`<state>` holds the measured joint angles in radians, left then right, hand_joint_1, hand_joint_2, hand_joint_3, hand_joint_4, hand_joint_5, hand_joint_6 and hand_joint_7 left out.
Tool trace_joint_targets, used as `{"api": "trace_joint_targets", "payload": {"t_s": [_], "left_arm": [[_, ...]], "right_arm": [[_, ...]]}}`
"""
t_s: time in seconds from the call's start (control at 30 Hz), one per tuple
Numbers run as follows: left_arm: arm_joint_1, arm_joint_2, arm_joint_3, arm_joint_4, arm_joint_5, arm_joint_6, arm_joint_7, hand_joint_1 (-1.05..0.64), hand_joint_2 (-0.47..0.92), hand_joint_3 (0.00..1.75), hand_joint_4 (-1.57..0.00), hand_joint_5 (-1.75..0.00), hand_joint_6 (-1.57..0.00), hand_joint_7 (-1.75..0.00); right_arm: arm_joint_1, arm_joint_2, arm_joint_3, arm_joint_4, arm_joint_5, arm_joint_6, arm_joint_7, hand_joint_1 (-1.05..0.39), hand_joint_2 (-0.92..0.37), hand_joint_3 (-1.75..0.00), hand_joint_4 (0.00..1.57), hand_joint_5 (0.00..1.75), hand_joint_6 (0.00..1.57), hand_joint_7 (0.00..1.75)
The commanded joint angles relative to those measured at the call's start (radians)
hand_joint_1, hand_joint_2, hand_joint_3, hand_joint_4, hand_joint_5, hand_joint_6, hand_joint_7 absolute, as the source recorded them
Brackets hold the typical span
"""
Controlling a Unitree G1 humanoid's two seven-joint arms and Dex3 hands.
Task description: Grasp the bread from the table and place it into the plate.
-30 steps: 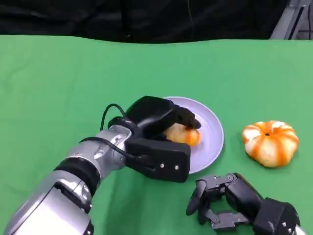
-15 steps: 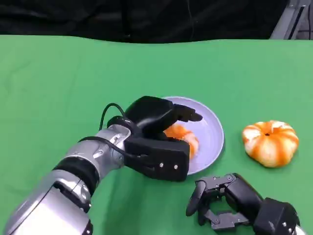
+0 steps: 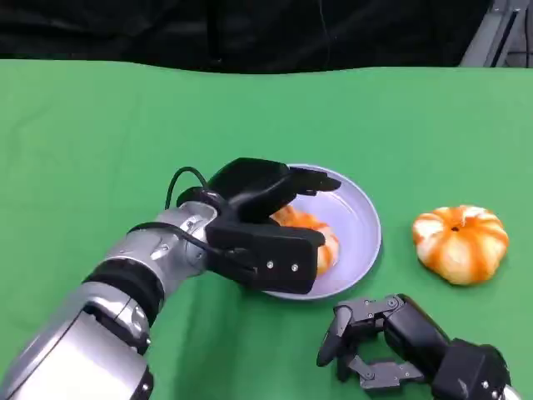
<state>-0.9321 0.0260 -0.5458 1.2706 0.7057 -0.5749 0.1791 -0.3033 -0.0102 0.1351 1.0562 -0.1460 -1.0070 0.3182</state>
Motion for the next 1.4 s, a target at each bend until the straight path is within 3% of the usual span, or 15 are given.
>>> {"api": "trace_joint_targets", "payload": {"t_s": [0.03, 0.6, 1.2, 1.4], "left_arm": [[-0.021, 0.017, 0.006, -0.014, -0.014, 0.004, -0.016, -0.99, 0.92, 0.79, -0.47, 0.00, -0.46, -0.01], [-0.024, 0.026, 0.014, -0.029, -0.024, 0.001, -0.033, -0.99, 0.92, 0.78, -0.47, 0.00, -0.47, 0.00], [0.008, 0.068, 0.081, -0.071, -0.112, -0.048, -0.070, -0.99, 0.92, 0.81, -0.48, -0.01, -0.45, 0.00], [0.053, 0.085, 0.151, -0.102, -0.193, -0.082, -0.101, -0.95, 0.92, 0.80, -0.51, -0.02, -0.45, 0.00]], "right_arm": [[0.006, -0.009, 0.001, 0.003, 0.010, -0.007, 0.006, 0.17, -0.61, -0.91, 0.96, 1.36, 1.01, 0.95], [0.004, -0.013, 0.002, 0.003, 0.003, 0.002, 0.003, 0.15, -0.62, -0.91, 0.96, 1.37, 1.01, 0.96], [0.014, -0.009, -0.004, -0.008, 0.021, 0.030, 0.026, 0.14, -0.64, -0.90, 0.95, 1.35, 1.01, 0.96], [0.014, -0.014, -0.001, -0.011, 0.009, 0.038, 0.012, 0.15, -0.64, -0.92, 0.95, 1.36, 1.01, 0.96]]}}
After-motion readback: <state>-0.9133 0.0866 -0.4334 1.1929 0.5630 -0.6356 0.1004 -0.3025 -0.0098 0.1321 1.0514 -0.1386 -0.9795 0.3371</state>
